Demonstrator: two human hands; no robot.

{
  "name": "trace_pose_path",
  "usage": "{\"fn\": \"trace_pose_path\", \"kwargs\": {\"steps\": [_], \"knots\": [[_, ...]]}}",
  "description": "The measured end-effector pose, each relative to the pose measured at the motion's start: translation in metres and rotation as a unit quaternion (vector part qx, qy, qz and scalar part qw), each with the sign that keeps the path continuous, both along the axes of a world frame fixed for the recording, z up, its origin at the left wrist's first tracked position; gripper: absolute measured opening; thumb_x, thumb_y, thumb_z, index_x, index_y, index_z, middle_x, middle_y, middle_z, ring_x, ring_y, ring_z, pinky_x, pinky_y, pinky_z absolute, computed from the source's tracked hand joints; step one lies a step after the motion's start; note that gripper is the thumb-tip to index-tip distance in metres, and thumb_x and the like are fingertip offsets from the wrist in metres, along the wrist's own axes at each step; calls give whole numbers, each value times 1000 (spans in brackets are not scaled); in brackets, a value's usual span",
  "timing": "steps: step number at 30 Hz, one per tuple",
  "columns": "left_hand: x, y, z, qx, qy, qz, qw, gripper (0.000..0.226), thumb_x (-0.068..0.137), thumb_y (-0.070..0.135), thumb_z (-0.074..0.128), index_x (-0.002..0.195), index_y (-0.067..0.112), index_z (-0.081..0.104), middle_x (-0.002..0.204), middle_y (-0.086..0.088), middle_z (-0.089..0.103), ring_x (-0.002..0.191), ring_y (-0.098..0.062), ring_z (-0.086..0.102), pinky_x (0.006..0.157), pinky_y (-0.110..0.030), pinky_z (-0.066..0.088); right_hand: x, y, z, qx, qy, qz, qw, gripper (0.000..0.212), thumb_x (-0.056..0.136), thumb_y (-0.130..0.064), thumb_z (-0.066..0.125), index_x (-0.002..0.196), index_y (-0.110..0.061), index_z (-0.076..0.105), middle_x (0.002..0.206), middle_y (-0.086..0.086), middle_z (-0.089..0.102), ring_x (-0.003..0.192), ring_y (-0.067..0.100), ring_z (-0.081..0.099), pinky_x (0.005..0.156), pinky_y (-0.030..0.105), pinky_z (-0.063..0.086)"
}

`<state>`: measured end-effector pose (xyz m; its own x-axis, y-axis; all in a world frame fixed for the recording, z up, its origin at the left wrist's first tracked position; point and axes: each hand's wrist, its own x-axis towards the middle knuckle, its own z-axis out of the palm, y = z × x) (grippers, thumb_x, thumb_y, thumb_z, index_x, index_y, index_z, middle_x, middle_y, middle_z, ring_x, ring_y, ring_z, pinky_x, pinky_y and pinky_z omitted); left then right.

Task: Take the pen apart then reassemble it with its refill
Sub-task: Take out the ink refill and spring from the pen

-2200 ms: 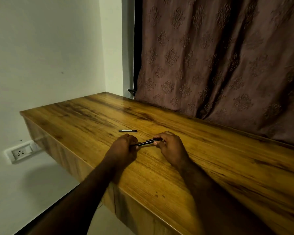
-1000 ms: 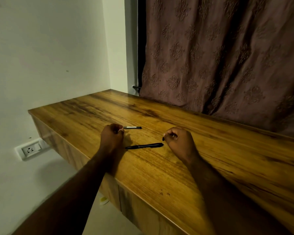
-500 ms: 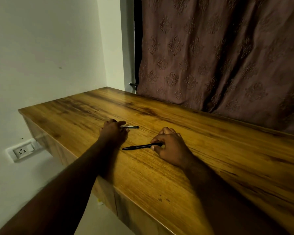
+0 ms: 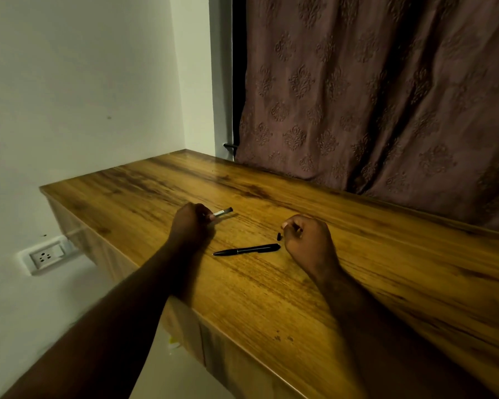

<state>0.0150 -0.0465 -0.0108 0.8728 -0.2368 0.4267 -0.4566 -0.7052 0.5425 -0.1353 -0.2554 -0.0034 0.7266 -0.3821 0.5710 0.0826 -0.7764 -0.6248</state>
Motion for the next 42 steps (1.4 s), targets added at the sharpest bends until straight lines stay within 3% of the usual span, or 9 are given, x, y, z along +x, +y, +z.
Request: {"fn": "trace_pose_path", "kwargs": {"steps": [3, 5, 7, 9, 14, 21, 27, 33, 42], "knots": [[-19, 15, 3, -245, 108, -48, 962, 9, 85, 18, 66, 83, 10, 68, 74, -12, 68, 66, -29, 65, 61, -40, 55, -5, 1, 3, 27, -28, -4, 999, 44, 89, -32, 62, 50, -17, 49, 49, 1, 51, 48, 20, 49, 52, 41, 48], [-43, 18, 6, -337, 140, -88, 927, 9, 90, 8, 60, 86, 2, 64, 71, -11, 63, 60, -16, 62, 52, -28, 51, -9, 3, 5, 40, -37, 4, 999, 53, 90, -36, 61, 45, -19, 37, 44, 4, 42, 43, 20, 41, 49, 43, 45], [-63, 20, 8, -313, 100, -95, 939, 8, 91, 4, 59, 86, 3, 65, 69, -2, 62, 56, 2, 58, 54, -13, 46, -11, 6, 7, 44, -38, 15, 998, 54, 91, -37, 59, 46, -18, 36, 44, 5, 40, 43, 19, 38, 48, 44, 44], [-74, 22, 6, -305, 96, -104, 942, 6, 89, 4, 61, 86, 5, 65, 71, 1, 63, 59, 7, 57, 58, -9, 45, -12, 11, 6, 63, -40, 32, 997, 52, 92, -39, 57, 52, -12, 40, 47, 1, 38, 45, 15, 35, 48, 43, 42], [-108, 14, 7, -307, 122, -129, 935, 3, 86, 2, 64, 83, 1, 63, 69, 2, 60, 55, 6, 57, 56, -11, 44, -23, 33, 7, 140, 19, 82, 987, 51, 94, -53, 45, 74, -6, 55, 61, 18, 57, 53, 18, 48, 56, 44, 47], [-137, 0, 3, -213, 148, -198, 945, 12, 85, 5, 66, 80, 15, 62, 72, 1, 63, 54, 4, 55, 58, -20, 47, -62, 41, 6, 219, 51, 139, 965, 43, 98, -41, 44, 83, -5, 60, 59, 9, 58, 50, 13, 50, 54, 29, 42], [-155, -21, 8, -240, 208, -238, 918, 12, 88, 1, 60, 83, 12, 60, 73, 2, 60, 51, -4, 51, 49, -18, 44, -80, 23, 5, 285, 88, 138, 944, 30, 99, -30, 47, 94, -5, 61, 64, 5, 59, 43, 6, 42, 42, 21, 34], [-150, -25, 5, -280, 246, -247, 895, 11, 84, -3, 65, 82, 6, 60, 59, 2, 61, 46, -4, 51, 47, -19, 43, -77, 20, 6, 328, 87, 167, 926, 17, 97, -16, 54, 91, -2, 62, 68, 7, 60, 42, 9, 43, 37, 21, 33], [-144, -22, -3, -250, 219, -250, 909, 15, 89, 8, 62, 83, -6, 65, 55, -1, 60, 50, -9, 53, 50, -20, 43, -75, 18, 4, 336, 68, 184, 921, 7, 91, -6, 61, 88, -7, 68, 70, 12, 64, 52, 14, 55, 49, 26, 47]]}}
